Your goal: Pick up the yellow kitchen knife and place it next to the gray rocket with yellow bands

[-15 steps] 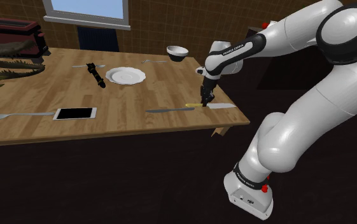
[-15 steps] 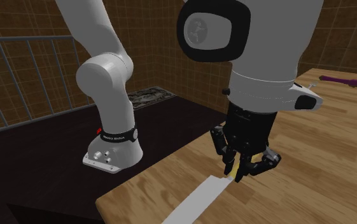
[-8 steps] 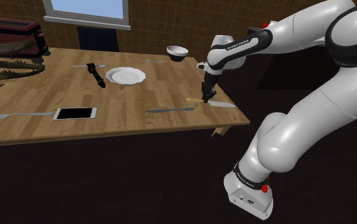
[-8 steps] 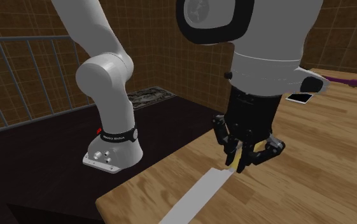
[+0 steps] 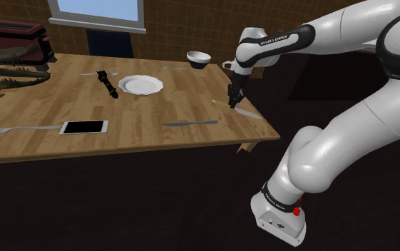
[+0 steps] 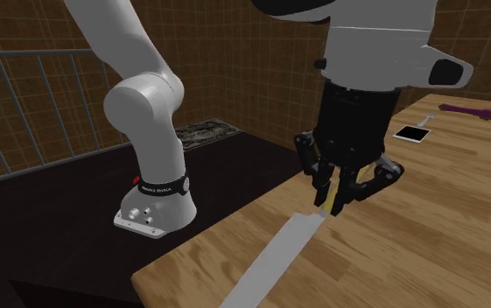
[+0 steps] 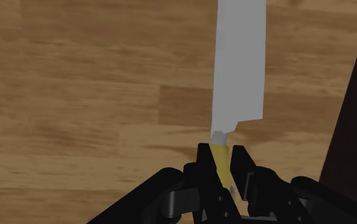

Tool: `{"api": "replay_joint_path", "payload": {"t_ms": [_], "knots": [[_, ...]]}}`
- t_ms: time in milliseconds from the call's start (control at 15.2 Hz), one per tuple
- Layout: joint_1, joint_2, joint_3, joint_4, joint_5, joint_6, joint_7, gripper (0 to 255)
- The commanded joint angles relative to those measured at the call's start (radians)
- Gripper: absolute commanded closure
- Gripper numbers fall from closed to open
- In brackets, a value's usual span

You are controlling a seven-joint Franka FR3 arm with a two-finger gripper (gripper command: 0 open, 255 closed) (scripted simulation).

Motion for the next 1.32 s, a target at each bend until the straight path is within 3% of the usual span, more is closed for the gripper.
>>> {"api": "replay_joint_path", "payload": {"t_ms": [0, 462, 858, 1254], "knots": [[-0.003, -0.018, 0.009, 0.015, -0.004, -0.032, 0.006, 255], [-0.005, -0.053, 0.033, 0.079, -0.006, -0.129, 0.016, 255], [0.085, 0.128, 0.056, 0.218, 0.106, -0.106, 0.057, 255], [0.143, 0.324, 0.079, 0.400, 0.223, -0.116, 0.076, 255]]}}
